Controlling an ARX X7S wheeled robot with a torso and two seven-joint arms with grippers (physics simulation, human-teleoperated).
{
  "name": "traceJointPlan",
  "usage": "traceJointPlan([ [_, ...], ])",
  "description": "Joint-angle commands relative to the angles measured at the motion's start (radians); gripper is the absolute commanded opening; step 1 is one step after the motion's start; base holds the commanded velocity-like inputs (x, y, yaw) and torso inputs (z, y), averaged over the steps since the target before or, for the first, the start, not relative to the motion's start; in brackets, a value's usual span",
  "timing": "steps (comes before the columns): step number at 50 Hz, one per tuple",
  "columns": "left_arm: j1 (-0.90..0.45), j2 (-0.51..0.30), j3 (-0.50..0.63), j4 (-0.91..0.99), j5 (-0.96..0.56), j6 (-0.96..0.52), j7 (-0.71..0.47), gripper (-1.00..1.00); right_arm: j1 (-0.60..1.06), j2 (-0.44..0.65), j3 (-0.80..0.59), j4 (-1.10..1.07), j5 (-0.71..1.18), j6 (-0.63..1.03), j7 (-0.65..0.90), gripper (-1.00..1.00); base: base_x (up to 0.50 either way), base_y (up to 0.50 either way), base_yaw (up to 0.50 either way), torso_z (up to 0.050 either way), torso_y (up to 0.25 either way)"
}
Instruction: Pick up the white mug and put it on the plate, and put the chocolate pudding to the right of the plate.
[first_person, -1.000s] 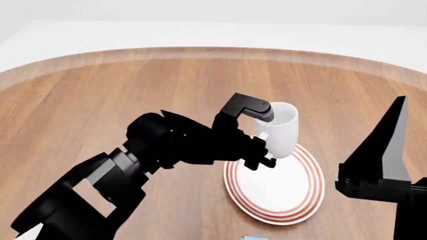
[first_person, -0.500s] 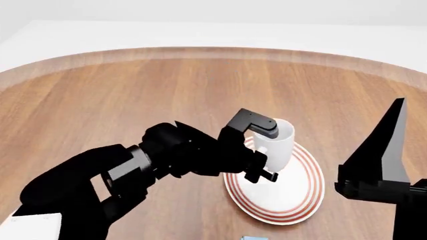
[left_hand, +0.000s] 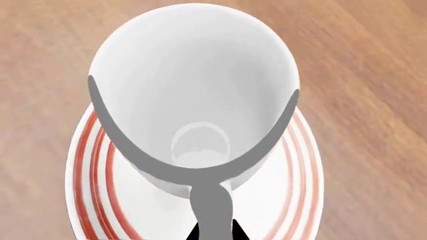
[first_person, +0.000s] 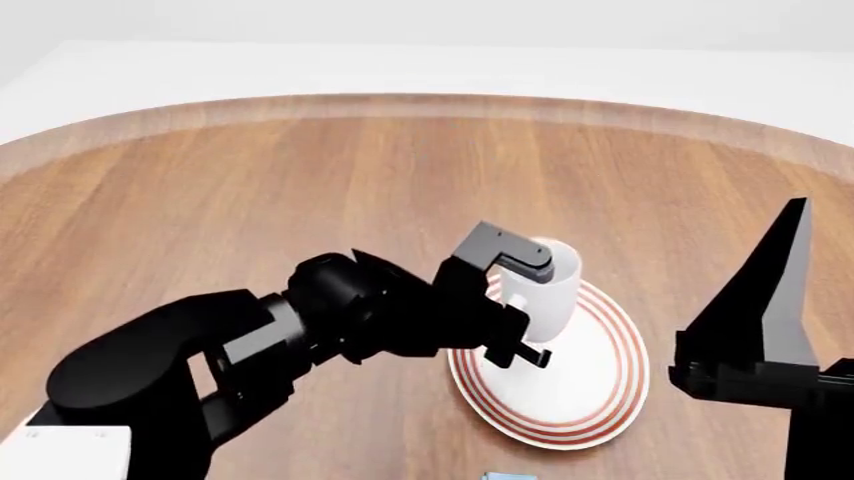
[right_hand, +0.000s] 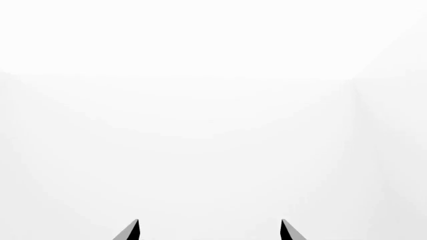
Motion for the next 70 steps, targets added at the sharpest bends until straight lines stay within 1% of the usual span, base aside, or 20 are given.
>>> traceJointPlan([
  [1,-0.012,0.018,-0.019,0.014,-0.008,0.052,0.014,-1.00,-0.001,-0.014,0.016,-0.001,-0.013,-0.001,-0.019,1.00,0.00,0.00,0.00,0.000,0.000],
  [15,0.037,0.018,-0.018,0.017,0.090,0.004,-0.014,-1.00,0.000,-0.012,0.013,-0.001,-0.015,-0.001,-0.015,1.00,0.00,0.00,0.00,0.000,0.000],
  [41,0.067,0.018,-0.025,0.010,0.116,-0.006,-0.029,-1.00,-0.002,-0.008,0.010,0.004,-0.012,-0.007,-0.011,1.00,0.00,0.00,0.00,0.000,0.000],
  [42,0.068,0.018,-0.025,0.007,0.116,-0.006,-0.029,1.00,-0.001,-0.008,0.009,0.005,-0.014,-0.007,-0.011,1.00,0.00,0.00,0.00,0.000,0.000],
  [62,0.093,0.018,-0.026,0.003,0.138,-0.008,-0.040,1.00,-0.004,-0.004,0.007,0.006,-0.013,-0.011,-0.007,1.00,0.00,0.00,0.00,0.000,0.000],
  [70,0.071,0.018,-0.027,0.005,0.129,-0.004,-0.043,1.00,-0.003,-0.005,-0.002,0.009,-0.023,-0.012,-0.007,1.00,0.00,0.00,0.00,0.000,0.000],
])
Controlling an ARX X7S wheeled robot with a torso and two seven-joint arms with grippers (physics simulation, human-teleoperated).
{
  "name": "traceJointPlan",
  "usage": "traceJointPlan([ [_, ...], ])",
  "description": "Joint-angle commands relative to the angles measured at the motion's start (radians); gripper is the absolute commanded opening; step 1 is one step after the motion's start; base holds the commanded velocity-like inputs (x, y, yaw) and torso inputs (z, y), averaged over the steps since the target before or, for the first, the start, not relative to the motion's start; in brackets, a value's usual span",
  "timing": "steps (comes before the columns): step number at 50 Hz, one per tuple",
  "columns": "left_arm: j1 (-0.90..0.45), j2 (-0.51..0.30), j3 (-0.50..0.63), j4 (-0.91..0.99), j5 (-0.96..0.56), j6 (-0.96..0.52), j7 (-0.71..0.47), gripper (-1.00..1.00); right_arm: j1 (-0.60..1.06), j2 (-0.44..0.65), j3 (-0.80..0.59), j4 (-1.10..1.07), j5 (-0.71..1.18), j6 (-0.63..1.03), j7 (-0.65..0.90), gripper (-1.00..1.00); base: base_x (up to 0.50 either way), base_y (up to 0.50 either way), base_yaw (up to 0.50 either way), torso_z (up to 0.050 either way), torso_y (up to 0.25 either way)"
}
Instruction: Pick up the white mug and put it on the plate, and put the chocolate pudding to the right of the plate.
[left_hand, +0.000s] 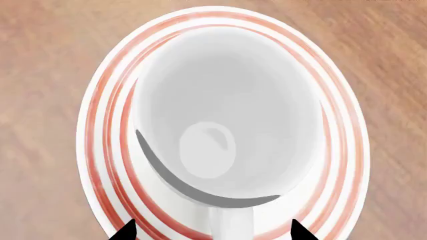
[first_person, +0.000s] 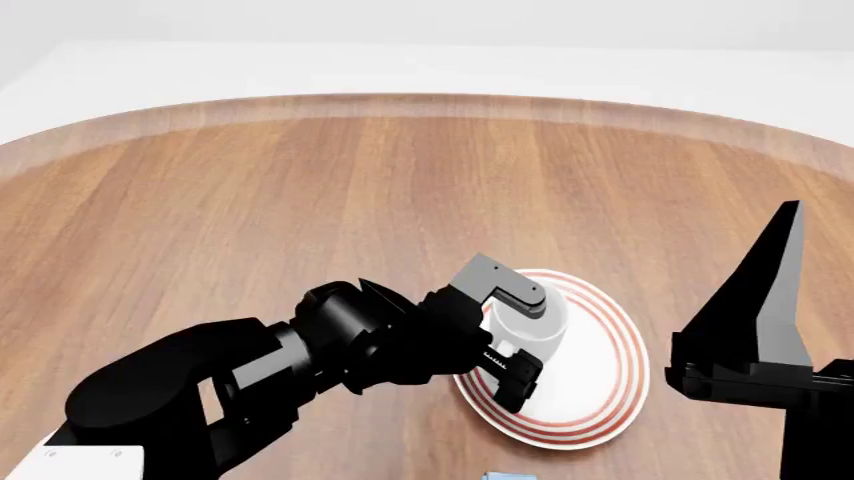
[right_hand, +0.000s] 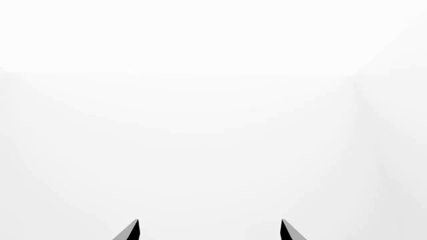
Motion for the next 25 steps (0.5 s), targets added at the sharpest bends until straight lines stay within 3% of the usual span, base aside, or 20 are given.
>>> traceJointPlan([
  [1,-0.009,0.017,-0.022,-0.002,0.012,0.011,0.017,1.00,-0.001,-0.016,0.012,-0.002,-0.024,-0.002,-0.020,1.00,0.00,0.00,0.00,0.000,0.000],
  [9,-0.040,0.009,-0.034,0.020,0.000,0.005,-0.014,1.00,-0.002,-0.014,0.011,-0.002,-0.026,-0.005,-0.019,1.00,0.00,0.00,0.00,0.000,0.000],
  [16,-0.069,-0.092,-0.053,0.203,-0.015,-0.004,-0.099,1.00,-0.001,-0.015,0.005,0.001,-0.031,-0.007,-0.019,1.00,0.00,0.00,0.00,0.000,0.000],
  [20,-0.071,-0.106,-0.058,0.224,-0.021,-0.008,-0.113,1.00,-0.002,-0.015,0.004,0.000,-0.034,-0.007,-0.018,1.00,0.00,0.00,0.00,0.000,0.000],
  [25,-0.085,-0.193,-0.069,0.426,-0.031,-0.015,-0.200,1.00,-0.001,-0.014,0.001,-0.003,-0.035,-0.002,-0.016,1.00,0.00,0.00,0.00,0.000,0.000],
])
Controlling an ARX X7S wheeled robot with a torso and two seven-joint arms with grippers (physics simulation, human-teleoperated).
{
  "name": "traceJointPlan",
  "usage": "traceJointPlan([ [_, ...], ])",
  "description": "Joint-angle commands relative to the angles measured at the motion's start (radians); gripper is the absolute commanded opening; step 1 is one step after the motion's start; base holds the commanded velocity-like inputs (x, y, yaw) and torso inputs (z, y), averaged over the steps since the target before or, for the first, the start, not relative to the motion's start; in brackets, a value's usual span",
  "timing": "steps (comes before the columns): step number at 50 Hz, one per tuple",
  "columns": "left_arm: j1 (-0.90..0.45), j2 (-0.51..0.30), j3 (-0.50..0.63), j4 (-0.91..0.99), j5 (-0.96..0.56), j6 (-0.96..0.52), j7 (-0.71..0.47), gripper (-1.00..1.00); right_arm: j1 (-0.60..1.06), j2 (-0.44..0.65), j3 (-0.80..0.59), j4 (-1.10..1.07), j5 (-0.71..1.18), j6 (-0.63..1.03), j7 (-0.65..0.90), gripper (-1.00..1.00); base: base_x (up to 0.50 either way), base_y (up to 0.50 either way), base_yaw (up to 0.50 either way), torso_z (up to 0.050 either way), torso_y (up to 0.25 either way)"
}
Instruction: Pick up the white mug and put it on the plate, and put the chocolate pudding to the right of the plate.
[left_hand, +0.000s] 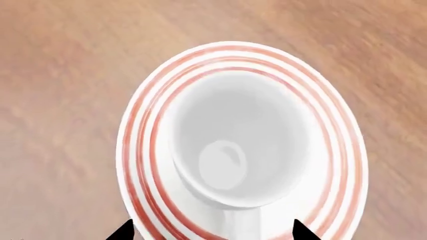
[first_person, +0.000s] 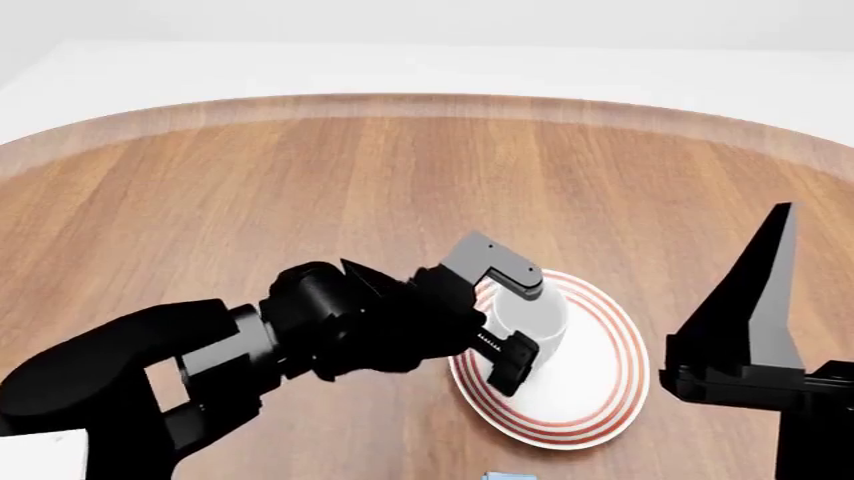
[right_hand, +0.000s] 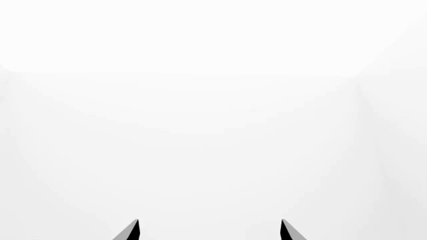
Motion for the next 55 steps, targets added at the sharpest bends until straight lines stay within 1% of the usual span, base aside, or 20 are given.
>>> traceJointPlan([
  [1,-0.026,-0.101,-0.042,0.256,-0.008,-0.002,-0.088,1.00,0.000,-0.016,0.012,-0.004,-0.022,0.003,-0.018,1.00,0.00,0.00,0.00,0.000,0.000],
  [3,-0.039,-0.132,-0.050,0.331,-0.021,-0.012,-0.125,1.00,-0.002,-0.016,0.009,-0.007,-0.026,0.004,-0.018,1.00,0.00,0.00,0.00,0.000,0.000],
  [6,-0.049,-0.150,-0.053,0.365,-0.021,-0.016,-0.141,1.00,-0.002,-0.015,0.007,-0.008,-0.026,0.004,-0.018,1.00,0.00,0.00,0.00,0.000,0.000],
  [9,-0.064,-0.184,-0.069,0.422,-0.034,-0.017,-0.161,1.00,-0.001,-0.014,0.008,-0.008,-0.024,0.006,-0.017,1.00,0.00,0.00,0.00,0.000,0.000],
  [10,-0.070,-0.207,-0.077,0.469,-0.039,-0.015,-0.176,1.00,0.000,-0.014,0.007,-0.008,-0.024,0.007,-0.017,1.00,0.00,0.00,0.00,0.000,0.000],
  [11,-0.070,-0.208,-0.077,0.470,-0.040,-0.016,-0.177,1.00,0.000,-0.014,0.007,-0.008,-0.024,0.007,-0.017,1.00,0.00,0.00,0.00,0.000,0.000],
  [17,-0.100,-0.287,-0.114,0.643,-0.062,-0.010,-0.234,1.00,-0.003,-0.012,0.004,-0.014,-0.025,0.007,-0.016,1.00,0.00,0.00,0.00,0.000,0.000],
  [22,-0.108,-0.327,-0.128,0.696,-0.065,-0.004,-0.253,1.00,-0.002,-0.013,0.001,-0.009,-0.026,0.006,-0.016,1.00,0.00,0.00,0.00,0.000,0.000],
  [25,-0.103,-0.378,-0.147,0.759,-0.063,0.018,-0.258,1.00,-0.002,-0.012,0.000,-0.010,-0.024,0.006,-0.015,1.00,0.00,0.00,0.00,0.000,0.000],
  [30,-0.092,-0.435,-0.173,0.826,-0.051,0.053,-0.276,1.00,-0.003,-0.012,-0.001,-0.009,-0.025,0.005,-0.014,1.00,0.00,0.00,0.00,0.000,0.000],
  [33,-0.089,-0.494,-0.205,0.902,-0.042,0.089,-0.296,1.00,-0.004,-0.012,-0.003,-0.009,-0.026,0.003,-0.015,1.00,0.00,0.00,0.00,0.000,0.000],
  [36,-0.089,-0.494,-0.205,0.903,-0.042,0.088,-0.296,1.00,-0.004,-0.011,-0.003,-0.008,-0.026,0.002,-0.014,1.00,0.00,0.00,0.00,0.000,0.000],
  [37,-0.085,-0.535,-0.220,0.949,-0.022,0.109,-0.330,1.00,-0.006,-0.012,-0.005,-0.010,-0.028,0.002,-0.014,1.00,0.00,0.00,0.00,0.000,0.000],
  [42,-0.071,-0.580,-0.243,0.981,-0.005,0.145,-0.348,1.00,-0.005,-0.011,-0.007,-0.009,-0.028,0.001,-0.013,1.00,0.00,0.00,0.00,0.000,0.000],
  [46,-0.056,-0.605,-0.260,0.996,0.077,0.187,-0.403,1.00,-0.005,-0.010,-0.007,-0.011,-0.028,0.002,-0.012,1.00,0.00,0.00,0.00,0.000,0.000],
  [48,-0.044,-0.621,-0.273,0.992,0.093,0.211,-0.426,1.00,-0.005,-0.009,-0.006,-0.011,-0.026,0.003,-0.012,1.00,0.00,0.00,0.00,0.000,0.000],
  [55,-0.024,-0.709,-0.296,1.039,0.149,0.254,-0.463,1.00,-0.001,-0.008,-0.012,-0.011,-0.025,0.008,-0.011,1.00,0.00,0.00,0.00,0.000,0.000],
])
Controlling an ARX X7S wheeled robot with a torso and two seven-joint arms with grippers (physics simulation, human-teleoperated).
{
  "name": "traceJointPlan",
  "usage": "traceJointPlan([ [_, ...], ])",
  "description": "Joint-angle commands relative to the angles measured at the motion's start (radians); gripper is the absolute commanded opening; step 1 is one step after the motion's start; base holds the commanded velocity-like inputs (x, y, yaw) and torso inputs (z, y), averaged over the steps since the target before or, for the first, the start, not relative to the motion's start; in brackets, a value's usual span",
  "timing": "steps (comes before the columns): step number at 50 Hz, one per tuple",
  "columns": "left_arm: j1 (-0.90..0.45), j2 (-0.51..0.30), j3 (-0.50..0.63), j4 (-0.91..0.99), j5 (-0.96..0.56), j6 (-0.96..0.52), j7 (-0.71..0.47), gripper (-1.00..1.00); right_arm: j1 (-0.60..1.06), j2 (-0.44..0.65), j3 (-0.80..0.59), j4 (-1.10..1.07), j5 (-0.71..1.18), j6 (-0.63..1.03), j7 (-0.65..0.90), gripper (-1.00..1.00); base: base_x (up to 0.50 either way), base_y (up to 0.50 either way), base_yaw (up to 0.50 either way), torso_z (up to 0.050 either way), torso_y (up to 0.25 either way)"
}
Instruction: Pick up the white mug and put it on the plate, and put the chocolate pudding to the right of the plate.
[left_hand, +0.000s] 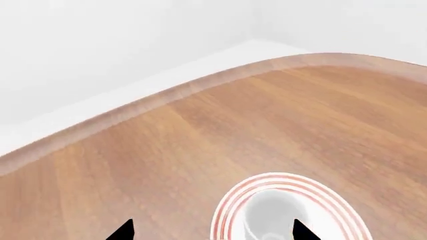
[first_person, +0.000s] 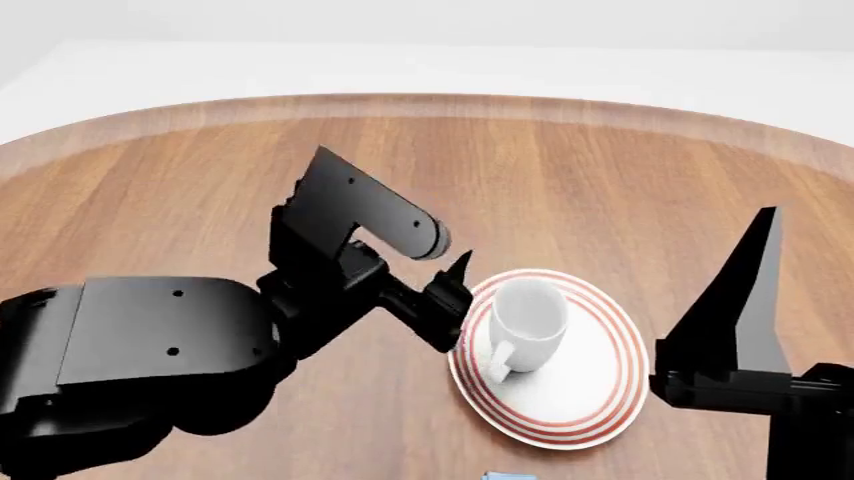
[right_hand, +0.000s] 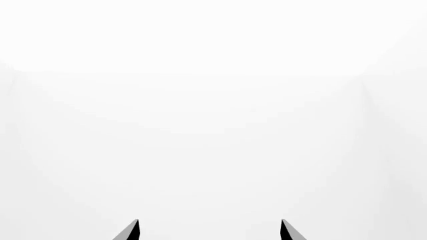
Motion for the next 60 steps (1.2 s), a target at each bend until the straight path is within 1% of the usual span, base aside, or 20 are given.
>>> traceJointPlan([
  [1,0.043,-0.116,-0.069,0.087,0.118,0.099,-0.060,1.00,0.003,-0.015,0.011,-0.005,-0.017,0.006,-0.020,1.00,0.00,0.00,0.00,0.000,0.000],
  [11,0.057,-0.193,-0.097,0.097,0.132,0.138,-0.068,1.00,0.003,-0.011,0.009,-0.008,-0.015,0.011,-0.018,1.00,0.00,0.00,0.00,0.000,0.000],
  [18,0.093,-0.259,-0.127,0.096,0.134,0.205,-0.081,1.00,0.003,-0.010,0.007,-0.006,-0.014,0.009,-0.017,1.00,0.00,0.00,0.00,0.000,0.000],
  [19,0.093,-0.260,-0.127,0.096,0.134,0.205,-0.080,1.00,0.003,-0.009,0.007,-0.006,-0.014,0.009,-0.017,1.00,0.00,0.00,0.00,0.000,0.000],
  [22,0.116,-0.301,-0.142,0.105,0.133,0.245,-0.084,1.00,0.002,-0.009,0.007,-0.008,-0.015,0.008,-0.016,1.00,0.00,0.00,0.00,0.000,0.000],
  [26,0.133,-0.324,-0.146,0.113,0.141,0.266,-0.093,1.00,0.001,-0.008,0.005,-0.008,-0.016,0.008,-0.016,1.00,0.00,0.00,0.00,0.000,0.000],
  [36,0.121,-0.322,-0.144,0.123,0.176,0.242,-0.123,1.00,0.000,-0.001,0.009,-0.036,-0.010,0.032,-0.007,1.00,0.00,0.00,0.00,0.000,0.000],
  [43,0.127,-0.323,-0.145,0.132,0.183,0.248,-0.134,1.00,-0.050,0.004,-0.061,-0.105,-0.028,0.100,-0.019,1.00,0.00,0.00,0.00,0.000,0.000],
  [47,0.114,-0.325,-0.149,0.147,0.178,0.235,-0.142,1.00,-0.109,0.005,-0.123,-0.136,-0.077,0.136,-0.028,1.00,0.00,0.00,0.00,0.000,0.000],
  [50,0.116,-0.325,-0.148,0.150,0.180,0.236,-0.141,1.00,-0.126,0.012,-0.130,-0.156,-0.057,0.180,-0.026,1.00,0.00,0.00,0.00,0.000,0.000],
  [60,0.103,-0.323,-0.155,0.156,0.172,0.225,-0.143,1.00,-0.166,0.024,-0.155,-0.197,-0.084,0.230,-0.023,1.00,0.00,0.00,0.00,0.000,0.000],
])
